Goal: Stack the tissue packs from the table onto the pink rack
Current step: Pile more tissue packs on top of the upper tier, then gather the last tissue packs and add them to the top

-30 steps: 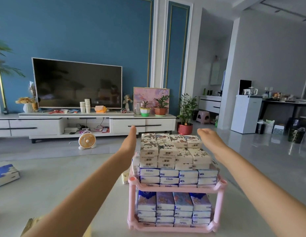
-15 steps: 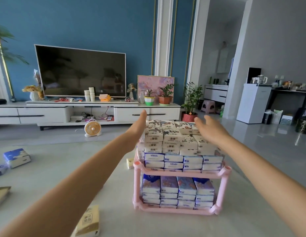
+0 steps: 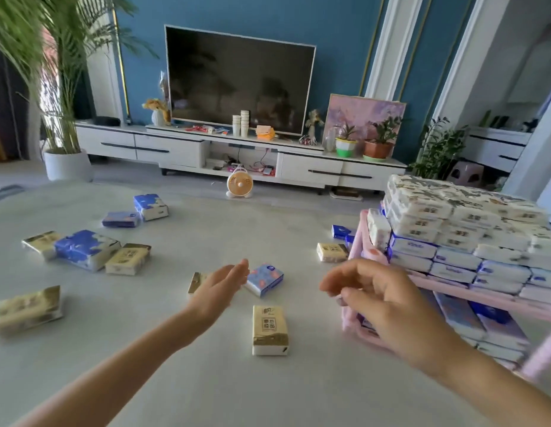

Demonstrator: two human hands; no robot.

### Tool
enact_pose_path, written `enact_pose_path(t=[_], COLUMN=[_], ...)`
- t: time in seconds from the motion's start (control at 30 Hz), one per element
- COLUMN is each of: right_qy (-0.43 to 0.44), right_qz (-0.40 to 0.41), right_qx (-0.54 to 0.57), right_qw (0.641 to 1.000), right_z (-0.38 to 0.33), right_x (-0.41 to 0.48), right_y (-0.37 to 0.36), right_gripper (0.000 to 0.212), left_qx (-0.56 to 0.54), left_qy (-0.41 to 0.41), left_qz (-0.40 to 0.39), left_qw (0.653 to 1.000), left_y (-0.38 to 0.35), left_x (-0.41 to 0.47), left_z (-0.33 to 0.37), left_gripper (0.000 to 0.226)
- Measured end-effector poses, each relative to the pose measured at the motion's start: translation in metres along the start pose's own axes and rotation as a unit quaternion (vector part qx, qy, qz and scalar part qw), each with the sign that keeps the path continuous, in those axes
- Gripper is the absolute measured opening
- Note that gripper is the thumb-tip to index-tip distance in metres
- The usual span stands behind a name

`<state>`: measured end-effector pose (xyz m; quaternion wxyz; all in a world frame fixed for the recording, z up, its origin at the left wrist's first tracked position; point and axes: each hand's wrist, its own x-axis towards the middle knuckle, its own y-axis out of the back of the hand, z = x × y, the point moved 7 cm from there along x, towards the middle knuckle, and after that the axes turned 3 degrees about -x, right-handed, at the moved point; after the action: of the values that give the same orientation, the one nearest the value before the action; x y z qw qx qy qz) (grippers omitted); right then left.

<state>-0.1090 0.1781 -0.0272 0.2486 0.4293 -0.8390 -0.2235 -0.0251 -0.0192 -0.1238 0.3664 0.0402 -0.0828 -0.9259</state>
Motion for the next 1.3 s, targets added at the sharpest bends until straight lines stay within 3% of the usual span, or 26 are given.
enact_pose_path(t=[0.13, 0.27, 0.33, 0.47, 0.63, 0.77, 0.97, 1.13, 1.3], right_qy=[-0.115, -0.167, -0.170, -0.161, -0.206, -0.330, -0.504, -0.485, -0.368], right_qz=[-0.038, 0.057, 0.113, 0.196, 0.264, 0.220, 0.145, 0.097, 0.048], right_qx=[0.033, 0.044, -0.004, -0.152, -0.371, -0.440, -0.387, -0.443, -0.466], right_qw=[0.992, 0.983, 0.979, 0.956, 0.866, 0.806, 0.758, 0.748, 0.804], right_z=[0.047, 0.078, 0.094, 0.131, 0.190, 0.239, 0.287, 0.285, 0.244], right_x=[0.038, 0.098, 0.134, 0.208, 0.272, 0.293, 0.297, 0.302, 0.305], right_y=[-0.049, -0.068, -0.077, -0.082, -0.052, -0.020, 0.007, 0.002, -0.057], right_gripper=[0.030, 0.023, 0.023, 0.042, 0.048, 0.058, 0.083, 0.065, 0.060], left_qx=[-0.025, -0.069, -0.094, -0.117, -0.043, -0.066, -0.096, -0.077, -0.055], left_qy=[-0.017, -0.041, -0.058, -0.082, -0.147, -0.176, -0.154, -0.108, -0.097], left_qz=[0.031, 0.056, 0.073, 0.095, 0.069, 0.070, 0.061, 0.065, 0.104], left_qw=[0.999, 0.995, 0.991, 0.985, 0.986, 0.980, 0.981, 0.989, 0.988], left_y=[0.016, 0.010, 0.004, -0.004, -0.013, -0.010, -0.012, -0.016, -0.002], left_x=[0.029, 0.078, 0.101, 0.128, 0.146, 0.155, 0.152, 0.163, 0.165], left_z=[-0.019, -0.018, -0.016, -0.026, -0.031, -0.015, -0.013, -0.036, -0.034], left_gripper=[0.031, 0.025, 0.022, 0.016, 0.020, 0.026, 0.012, 0.014, 0.020])
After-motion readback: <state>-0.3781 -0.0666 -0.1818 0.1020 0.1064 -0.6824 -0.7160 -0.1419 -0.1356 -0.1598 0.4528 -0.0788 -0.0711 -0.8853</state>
